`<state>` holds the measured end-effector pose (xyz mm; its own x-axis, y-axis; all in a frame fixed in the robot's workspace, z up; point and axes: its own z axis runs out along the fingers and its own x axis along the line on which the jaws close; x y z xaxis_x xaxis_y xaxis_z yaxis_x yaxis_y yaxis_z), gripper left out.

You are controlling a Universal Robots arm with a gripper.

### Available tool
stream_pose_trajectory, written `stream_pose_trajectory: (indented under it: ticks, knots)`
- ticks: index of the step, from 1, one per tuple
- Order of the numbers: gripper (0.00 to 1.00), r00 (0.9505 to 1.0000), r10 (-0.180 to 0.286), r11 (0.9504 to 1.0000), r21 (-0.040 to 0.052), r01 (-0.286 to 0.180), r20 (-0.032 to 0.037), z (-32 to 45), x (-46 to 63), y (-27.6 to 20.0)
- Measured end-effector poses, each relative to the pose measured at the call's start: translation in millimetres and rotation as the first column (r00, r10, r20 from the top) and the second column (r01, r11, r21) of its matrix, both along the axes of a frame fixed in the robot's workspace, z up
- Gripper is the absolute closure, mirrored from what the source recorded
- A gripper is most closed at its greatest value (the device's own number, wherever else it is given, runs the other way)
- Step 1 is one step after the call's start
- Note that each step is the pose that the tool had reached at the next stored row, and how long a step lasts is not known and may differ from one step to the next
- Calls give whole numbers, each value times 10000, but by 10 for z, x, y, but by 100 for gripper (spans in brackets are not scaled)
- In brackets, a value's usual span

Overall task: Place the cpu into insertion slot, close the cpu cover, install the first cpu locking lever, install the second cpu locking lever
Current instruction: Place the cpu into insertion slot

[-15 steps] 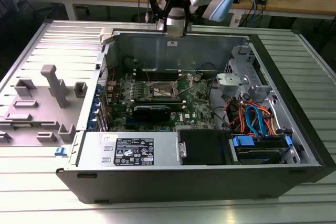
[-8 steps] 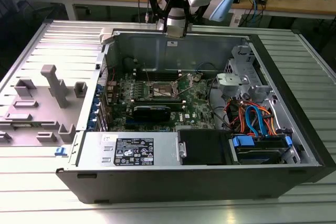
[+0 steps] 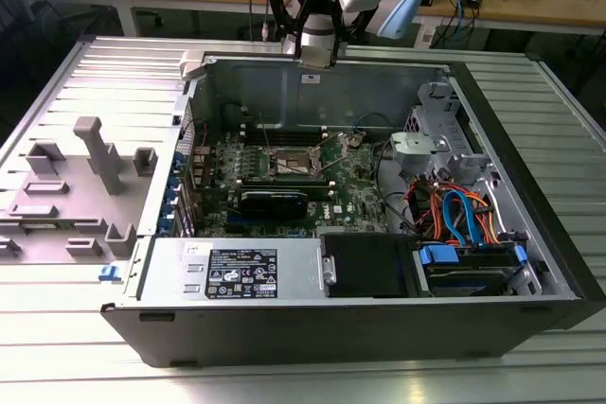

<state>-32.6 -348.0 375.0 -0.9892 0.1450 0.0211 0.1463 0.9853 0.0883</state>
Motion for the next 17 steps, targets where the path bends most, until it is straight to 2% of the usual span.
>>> stream_pose_trajectory:
  ticks: [9,17]
  knots:
    - [45,9999,-110,9999,0,110,0,-1,0,-2]
    - [45,9959,-908,9959,-6,908,-1,-7,-1,-15]
